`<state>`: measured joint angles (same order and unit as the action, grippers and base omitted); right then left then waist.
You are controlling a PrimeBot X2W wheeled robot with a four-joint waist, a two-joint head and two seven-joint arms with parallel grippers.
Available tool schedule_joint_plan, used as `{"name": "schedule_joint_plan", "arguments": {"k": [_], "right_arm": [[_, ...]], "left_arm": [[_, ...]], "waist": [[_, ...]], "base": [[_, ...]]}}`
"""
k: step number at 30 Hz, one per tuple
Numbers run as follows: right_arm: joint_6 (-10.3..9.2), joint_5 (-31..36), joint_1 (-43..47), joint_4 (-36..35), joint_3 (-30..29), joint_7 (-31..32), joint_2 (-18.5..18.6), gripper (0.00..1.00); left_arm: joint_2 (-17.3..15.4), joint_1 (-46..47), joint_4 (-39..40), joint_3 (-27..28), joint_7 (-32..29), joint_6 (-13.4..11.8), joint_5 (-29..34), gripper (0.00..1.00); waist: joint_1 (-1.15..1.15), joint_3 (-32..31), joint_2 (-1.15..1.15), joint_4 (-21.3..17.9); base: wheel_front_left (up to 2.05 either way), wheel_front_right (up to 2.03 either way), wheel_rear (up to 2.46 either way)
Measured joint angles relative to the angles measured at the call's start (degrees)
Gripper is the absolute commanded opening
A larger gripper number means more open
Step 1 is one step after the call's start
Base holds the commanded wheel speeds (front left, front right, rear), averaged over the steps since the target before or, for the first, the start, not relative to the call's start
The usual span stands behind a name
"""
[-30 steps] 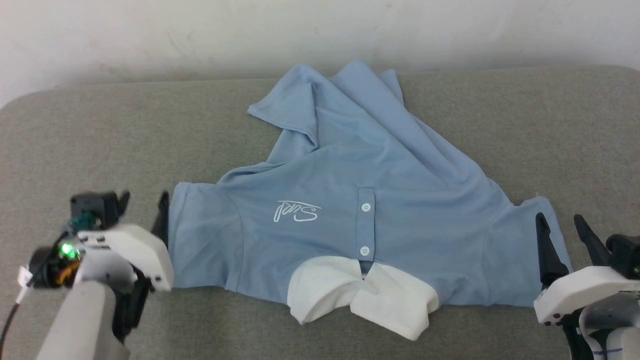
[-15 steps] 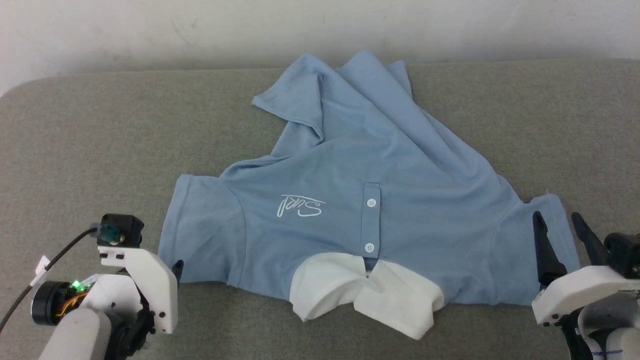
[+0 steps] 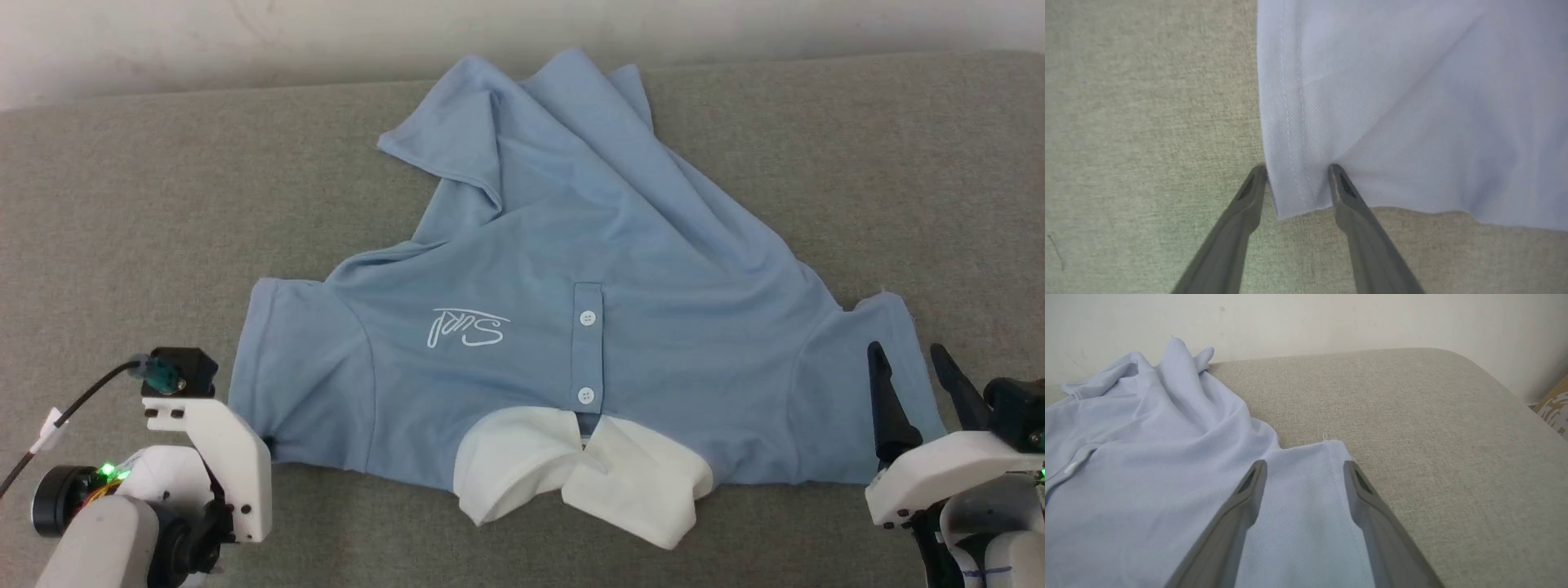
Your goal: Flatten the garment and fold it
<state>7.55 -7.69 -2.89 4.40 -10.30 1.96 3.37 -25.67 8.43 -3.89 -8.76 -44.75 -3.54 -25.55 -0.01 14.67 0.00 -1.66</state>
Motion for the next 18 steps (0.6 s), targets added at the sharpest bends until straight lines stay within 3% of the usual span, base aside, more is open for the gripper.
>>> {"name": "schedule_joint_plan", "arguments": {"k": [3,9,14,18], "right_arm": [[0.0,0.0,0.0,0.6,-0.3,0.0,0.0,1.0],[0.0,0.0,0.6,0.3,-1.5,5.1,1.9,1.0],[0.0,-1.2,2.2,-1.0,-3.9,18.9,4.3,1.0],[0.0,-2.6,2.8,-2.7,-6.0,31.5,5.3,1.0]], "left_arm": [[0.2,-0.3,0.1,0.4,1.3,-0.1,-0.2,0.0],[2.6,-5.0,4.7,2.8,7.5,-3.5,-0.5,0.0],[4.0,-8.5,13.1,5.2,9.5,-5.8,-1.8,0.0],[4.1,-10.4,18.6,4.7,8.5,-6.2,-2.1,0.0]], "waist": [[0.01,-0.6,0.0,-0.2],[0.02,-3.1,0.0,0.3],[0.01,-4.5,0.0,1.5],[0.01,-4.6,0.0,2.5]], "base": [[0.0,0.0,0.0],[0.0,0.0,0.0],[0.0,0.0,0.0],[0.0,0.0,0.0]]}}
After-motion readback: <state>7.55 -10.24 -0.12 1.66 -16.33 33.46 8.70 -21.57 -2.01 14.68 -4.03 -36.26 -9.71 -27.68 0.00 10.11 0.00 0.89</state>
